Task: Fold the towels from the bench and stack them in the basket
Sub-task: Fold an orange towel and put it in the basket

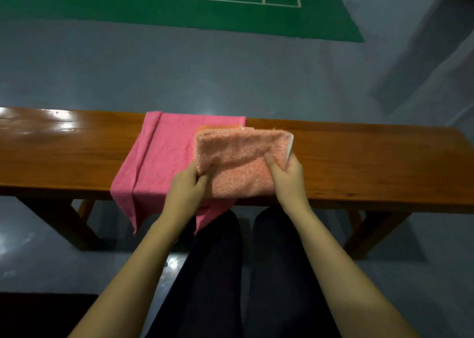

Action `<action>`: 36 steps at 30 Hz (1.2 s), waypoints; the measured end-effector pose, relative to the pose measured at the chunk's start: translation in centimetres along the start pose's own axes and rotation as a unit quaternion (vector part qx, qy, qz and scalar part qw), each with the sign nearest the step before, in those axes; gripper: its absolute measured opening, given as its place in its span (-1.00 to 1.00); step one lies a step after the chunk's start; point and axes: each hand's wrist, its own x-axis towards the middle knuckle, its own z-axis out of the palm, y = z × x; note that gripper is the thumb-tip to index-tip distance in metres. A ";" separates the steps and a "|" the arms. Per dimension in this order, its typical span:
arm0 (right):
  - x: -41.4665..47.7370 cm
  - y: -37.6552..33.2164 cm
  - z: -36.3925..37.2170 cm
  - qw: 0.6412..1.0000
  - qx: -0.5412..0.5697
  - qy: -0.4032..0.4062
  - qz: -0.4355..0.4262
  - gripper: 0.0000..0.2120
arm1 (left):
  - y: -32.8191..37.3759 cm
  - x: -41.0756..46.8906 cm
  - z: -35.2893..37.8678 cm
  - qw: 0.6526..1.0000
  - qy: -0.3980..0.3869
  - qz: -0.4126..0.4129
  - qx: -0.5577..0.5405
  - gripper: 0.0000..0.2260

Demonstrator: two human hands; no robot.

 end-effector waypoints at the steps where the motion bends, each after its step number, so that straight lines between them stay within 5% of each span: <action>1: 1.1 0.0 0.5 1.000 -0.013 0.015 -0.003 -0.89 | 0.3 1.0 0.3 1.000 0.013 -0.009 0.017 -0.67; 8: 7.6 1.6 2.8 0.984 -0.176 0.028 0.027 -0.82 | 0.2 6.3 2.2 0.992 0.068 -0.077 0.066 -0.67; 22: 8.6 3.2 3.7 0.931 -0.364 0.004 0.040 -0.61 | -1.4 7.6 2.6 0.979 0.048 -0.197 0.022 -0.84; 27: 8.3 2.8 2.4 0.920 -0.390 0.016 0.047 -0.46 | -1.0 7.6 2.2 0.978 0.049 -0.124 0.162 -0.61; 30: 8.0 2.0 2.1 0.886 -0.458 -0.001 0.066 -0.33 | -1.0 7.9 2.0 0.968 0.028 -0.171 0.184 -0.47; 34: 9.1 0.8 2.4 0.890 -0.392 -0.059 0.227 -0.27 | -1.5 8.0 2.3 0.965 0.005 -0.197 0.173 -0.41; 36: 9.6 0.6 2.2 0.915 -0.275 -0.072 0.286 -0.49 | -1.9 7.9 2.4 0.966 0.014 -0.199 0.163 -0.43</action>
